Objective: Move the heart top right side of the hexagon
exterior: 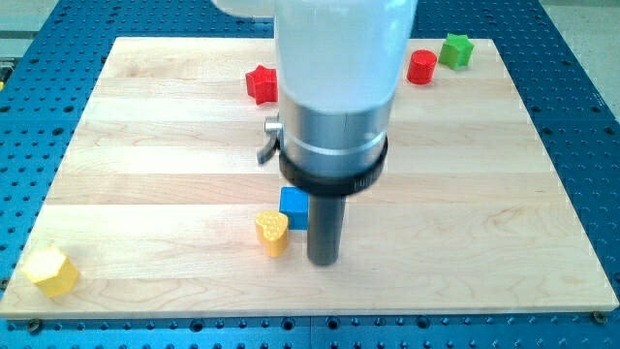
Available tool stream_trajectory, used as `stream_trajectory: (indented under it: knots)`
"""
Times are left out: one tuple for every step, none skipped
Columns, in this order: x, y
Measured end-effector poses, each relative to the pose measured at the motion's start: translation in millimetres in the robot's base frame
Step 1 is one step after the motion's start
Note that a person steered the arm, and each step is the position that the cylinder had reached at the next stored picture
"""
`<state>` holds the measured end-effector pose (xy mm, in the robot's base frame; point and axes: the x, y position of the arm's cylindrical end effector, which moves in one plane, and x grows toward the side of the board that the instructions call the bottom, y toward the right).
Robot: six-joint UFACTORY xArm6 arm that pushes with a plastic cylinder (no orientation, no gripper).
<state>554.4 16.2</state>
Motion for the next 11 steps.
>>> stream_trajectory:
  knots:
    - [-5,-56]
    - [-4,-77]
    - [-7,-100]
    - [-4,-154]
    - [-3,-121]
    - [8,-91]
    - [33,-125]
    - [25,-174]
    - [21,-191]
    - [20,-66]
    - [7,22]
